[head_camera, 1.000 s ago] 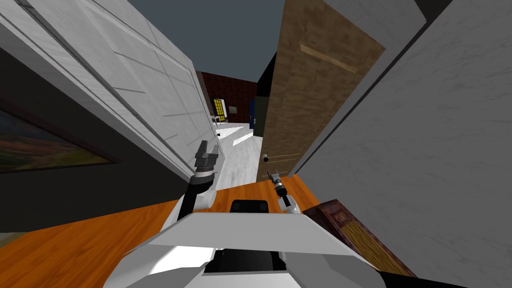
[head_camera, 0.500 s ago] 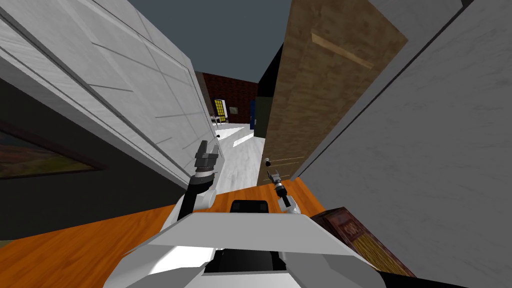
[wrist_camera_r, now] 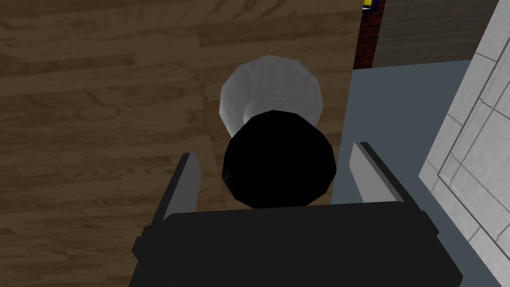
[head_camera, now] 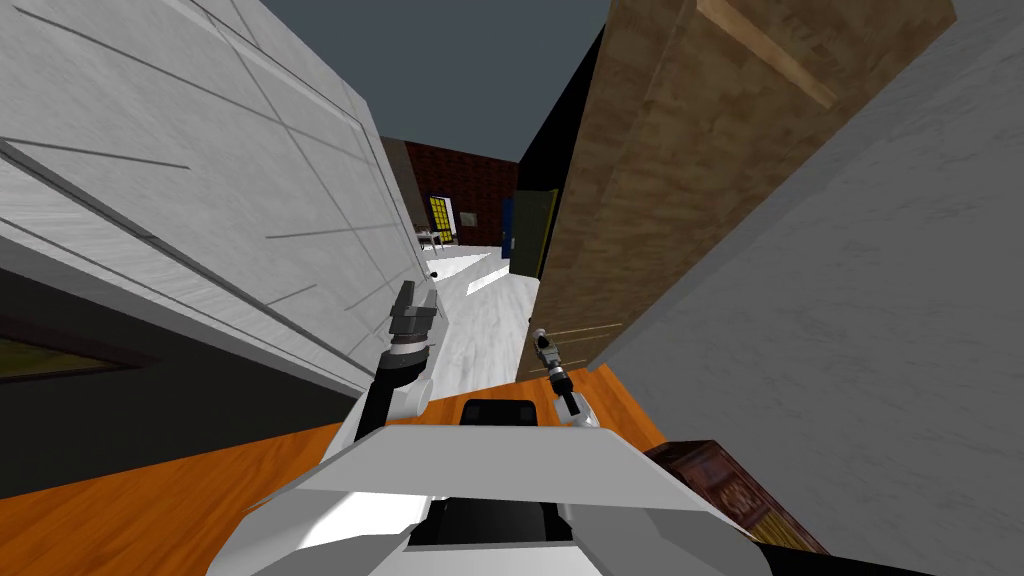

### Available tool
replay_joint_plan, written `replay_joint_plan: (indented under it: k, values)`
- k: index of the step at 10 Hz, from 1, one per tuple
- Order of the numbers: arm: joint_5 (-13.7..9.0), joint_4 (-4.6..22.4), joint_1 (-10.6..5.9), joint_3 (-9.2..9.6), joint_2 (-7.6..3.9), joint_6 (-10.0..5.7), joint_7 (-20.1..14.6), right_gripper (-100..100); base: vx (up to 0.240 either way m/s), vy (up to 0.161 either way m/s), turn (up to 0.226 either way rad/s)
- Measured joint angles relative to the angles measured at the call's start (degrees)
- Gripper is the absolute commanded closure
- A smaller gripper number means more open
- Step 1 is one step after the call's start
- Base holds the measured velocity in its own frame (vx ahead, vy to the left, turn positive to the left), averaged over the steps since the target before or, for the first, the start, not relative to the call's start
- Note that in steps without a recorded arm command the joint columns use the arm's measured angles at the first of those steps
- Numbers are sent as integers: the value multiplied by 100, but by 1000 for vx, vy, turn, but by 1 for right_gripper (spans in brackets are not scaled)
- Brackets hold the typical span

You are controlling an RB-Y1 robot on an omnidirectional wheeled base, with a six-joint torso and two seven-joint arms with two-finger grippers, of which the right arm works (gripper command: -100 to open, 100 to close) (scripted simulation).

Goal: Push the door open

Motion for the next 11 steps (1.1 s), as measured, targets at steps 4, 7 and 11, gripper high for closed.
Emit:
replay_joint_plan:
  k: [4, 7, 11]
  values:
    - [0, -4, -23, 2, 4, 13, 0, 100, -13, 0, 6]
    - [2, -4, -24, 4, 5, 15, 1, 100, 6, 2, 12]
    - [-131, 4, 3, 3, -14, 42, -381, 100, 19, 4, 28]
